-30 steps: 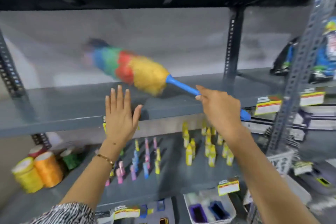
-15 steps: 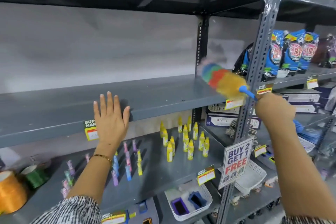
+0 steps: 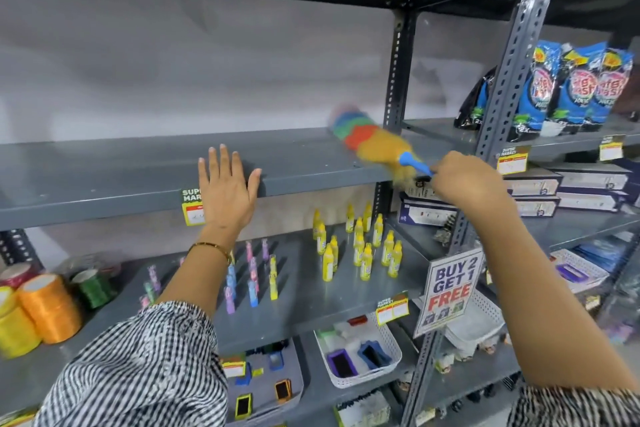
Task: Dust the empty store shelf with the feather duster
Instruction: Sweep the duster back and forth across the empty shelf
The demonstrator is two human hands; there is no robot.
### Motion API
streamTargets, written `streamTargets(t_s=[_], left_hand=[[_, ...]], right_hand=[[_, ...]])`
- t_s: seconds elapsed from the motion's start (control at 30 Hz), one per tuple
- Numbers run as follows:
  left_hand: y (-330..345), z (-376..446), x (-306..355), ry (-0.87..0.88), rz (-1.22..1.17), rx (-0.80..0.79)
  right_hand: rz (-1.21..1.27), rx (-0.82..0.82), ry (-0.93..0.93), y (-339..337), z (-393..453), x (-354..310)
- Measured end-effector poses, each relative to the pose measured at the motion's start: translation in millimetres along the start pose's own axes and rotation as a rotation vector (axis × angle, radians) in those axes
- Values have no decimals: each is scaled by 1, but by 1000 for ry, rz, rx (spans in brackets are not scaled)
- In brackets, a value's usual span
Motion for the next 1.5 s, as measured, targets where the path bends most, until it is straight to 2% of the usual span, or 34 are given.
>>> streamTargets(t_s=[0.1,0.2,0.33,0.4,0.5,0.63,0.8,0.93,1.07,1.23,1.37,1.43,1.5], left_hand=[[-8,-4,-1,27,-73,53],[-15,-13,-8,28,-69,93],[-16,-28,-26,-25,-22,77],[-14,-35,-33,-46,-4,67],[-8,-39,-38,-54,4,48],[-5,-37,-40,-47,12,51],[-5,-37,-41,-45,24,37],[-9,-37,-41,-43,29,31],[-11,-38,-41,-45,30,26],[-10,-39,-44,-25,43,22],[-9,-38,-42,-19,27,33],[-7,-37,-41,-18,27,32],[-6,-37,-42,-16,32,28]], right_hand=[[63,17,-65,-8,2,-21],[140,47,-31,-17,9,-11],[160,116,180,-21,14,45],[135,97,283,-20,9,68],[102,21,329,-12,6,78],[65,-63,204,-6,10,37],[-4,-87,-39,-8,-4,-56],[-5,-168,-195,-11,-29,-119],[25,-101,-257,-22,-27,-126],[221,-59,-82,-23,2,-48],[195,-16,166,-14,-1,15],[176,-34,233,-9,-8,25],[173,-65,222,-5,-15,16]])
Point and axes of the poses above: each hand's wrist, its own z-axis towards the middle knuckle, its own y-axis out of the palm, x = y × z, the point moved 6 cm from there along z, towards the middle knuckle, and after that the axes turned 6 degrees about -z, right-handed, at the moved point
